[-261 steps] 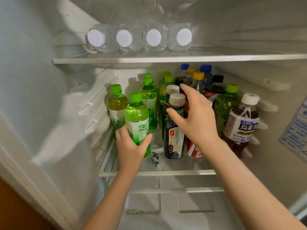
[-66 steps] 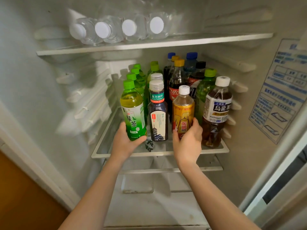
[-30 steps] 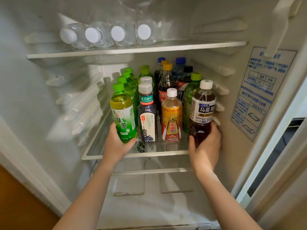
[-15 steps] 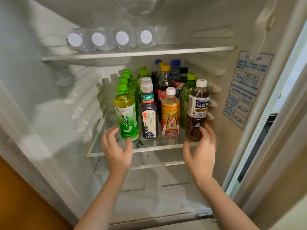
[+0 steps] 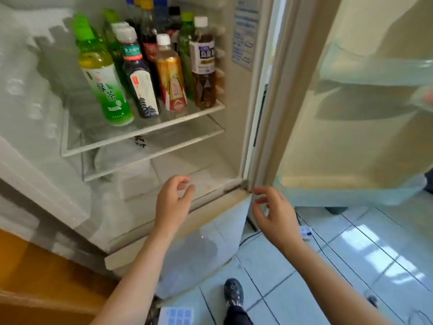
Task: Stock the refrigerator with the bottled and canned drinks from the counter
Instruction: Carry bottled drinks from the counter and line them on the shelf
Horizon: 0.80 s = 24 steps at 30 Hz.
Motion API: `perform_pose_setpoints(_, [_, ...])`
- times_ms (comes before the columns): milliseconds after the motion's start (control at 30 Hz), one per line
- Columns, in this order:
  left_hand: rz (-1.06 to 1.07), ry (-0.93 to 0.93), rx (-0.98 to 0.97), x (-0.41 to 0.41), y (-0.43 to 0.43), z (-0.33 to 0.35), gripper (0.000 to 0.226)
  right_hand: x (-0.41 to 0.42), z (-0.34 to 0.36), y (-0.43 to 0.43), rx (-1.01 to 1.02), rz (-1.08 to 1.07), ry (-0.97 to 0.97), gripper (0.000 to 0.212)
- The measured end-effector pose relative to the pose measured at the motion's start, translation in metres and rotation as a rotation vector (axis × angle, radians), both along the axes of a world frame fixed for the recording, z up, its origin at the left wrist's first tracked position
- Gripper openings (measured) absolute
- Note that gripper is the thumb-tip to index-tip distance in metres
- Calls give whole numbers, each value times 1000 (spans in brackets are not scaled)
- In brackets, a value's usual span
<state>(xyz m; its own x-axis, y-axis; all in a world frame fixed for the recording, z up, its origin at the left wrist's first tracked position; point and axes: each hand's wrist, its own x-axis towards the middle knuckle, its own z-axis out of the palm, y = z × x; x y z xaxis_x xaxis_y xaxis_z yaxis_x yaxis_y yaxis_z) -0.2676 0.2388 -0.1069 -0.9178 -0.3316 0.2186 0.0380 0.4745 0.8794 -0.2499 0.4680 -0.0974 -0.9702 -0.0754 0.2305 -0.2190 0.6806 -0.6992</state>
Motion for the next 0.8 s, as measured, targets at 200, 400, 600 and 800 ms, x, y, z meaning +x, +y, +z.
perform_pose_setpoints(200, [-346, -372, 49, 53, 96, -70, 13, 118, -57, 107, 147, -239, -377, 26])
perform_pose_setpoints(400, [-615, -854, -115, 136, 149, -152, 28, 255, -120, 182, 158, -556, -829, 32])
perform_pose_setpoints(600, [-876, -1113, -425, 214, 196, -194, 28, 406, -166, 220, 23, -795, -1165, 33])
perform_pose_setpoints(800, [-1048, -1195, -578, 274, 279, -207, 30, 529, -184, 250, -124, -951, -1303, 30])
